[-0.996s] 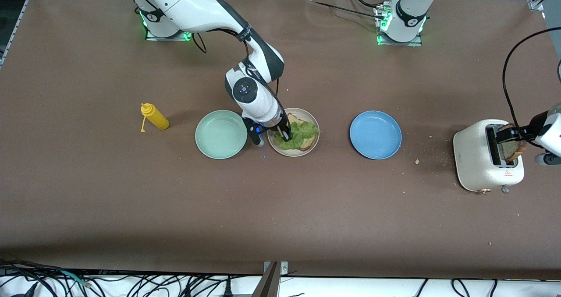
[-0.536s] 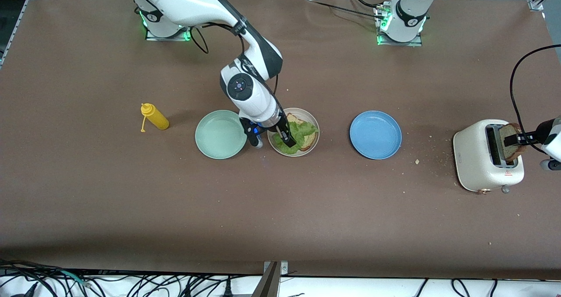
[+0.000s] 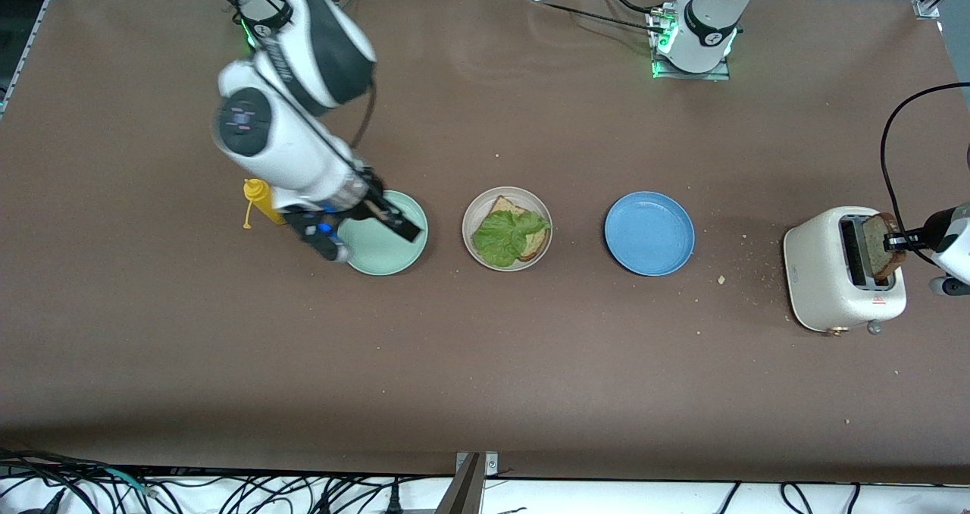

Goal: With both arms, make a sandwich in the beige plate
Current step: 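Withdraw the right gripper while the left gripper grasps the second bread, then carry the second bread slice with the left gripper to the beige plate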

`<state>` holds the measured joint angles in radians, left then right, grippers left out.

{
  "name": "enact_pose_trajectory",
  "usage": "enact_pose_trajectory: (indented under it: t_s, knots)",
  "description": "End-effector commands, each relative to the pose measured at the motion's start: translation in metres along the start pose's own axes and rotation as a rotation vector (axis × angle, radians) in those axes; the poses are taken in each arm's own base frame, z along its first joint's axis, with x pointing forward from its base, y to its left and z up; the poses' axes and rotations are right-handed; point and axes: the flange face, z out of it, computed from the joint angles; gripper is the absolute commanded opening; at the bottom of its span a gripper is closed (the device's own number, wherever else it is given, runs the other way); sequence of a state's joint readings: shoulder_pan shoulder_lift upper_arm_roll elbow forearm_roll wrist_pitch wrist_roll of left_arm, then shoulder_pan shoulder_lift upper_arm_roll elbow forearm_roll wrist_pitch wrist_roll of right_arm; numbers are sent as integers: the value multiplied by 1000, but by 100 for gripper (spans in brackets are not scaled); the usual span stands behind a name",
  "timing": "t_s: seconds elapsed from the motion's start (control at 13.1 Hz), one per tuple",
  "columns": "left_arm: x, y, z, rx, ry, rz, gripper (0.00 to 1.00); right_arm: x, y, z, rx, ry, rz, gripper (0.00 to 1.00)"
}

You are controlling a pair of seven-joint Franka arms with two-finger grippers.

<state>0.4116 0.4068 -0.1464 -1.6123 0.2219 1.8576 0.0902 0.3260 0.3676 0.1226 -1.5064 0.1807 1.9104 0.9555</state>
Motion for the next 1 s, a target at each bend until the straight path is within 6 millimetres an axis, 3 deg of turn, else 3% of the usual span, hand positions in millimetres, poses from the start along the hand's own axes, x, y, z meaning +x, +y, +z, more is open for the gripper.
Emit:
enact_pose_trajectory:
  t_s: [0.0, 0.15, 0.31, 0.46, 0.54, 0.77, 0.92]
  knots:
    - [-5, -4, -18, 37, -3, 20, 0, 41, 58, -44, -74, 41, -204, 99]
    - [-14, -4, -44, 46, 13, 15, 0, 77, 98, -71, -82, 60, -315, 100]
    - [-28, 7, -85, 54, 13, 21, 0, 105, 130, -89, -130, 107, -420, 100]
    - [-35, 37, -132, 39, 9, 76, 0, 123, 157, -108, -147, 131, -488, 100]
    - [-37, 52, -148, 31, 10, 100, 0, 122, 160, -112, -150, 135, -511, 100]
    - [-46, 116, -160, 18, -30, 217, 0, 121, 177, -118, -165, 134, -499, 100]
    - [-52, 158, -165, -45, -42, 274, 0, 118, 174, -116, -179, 138, -502, 100]
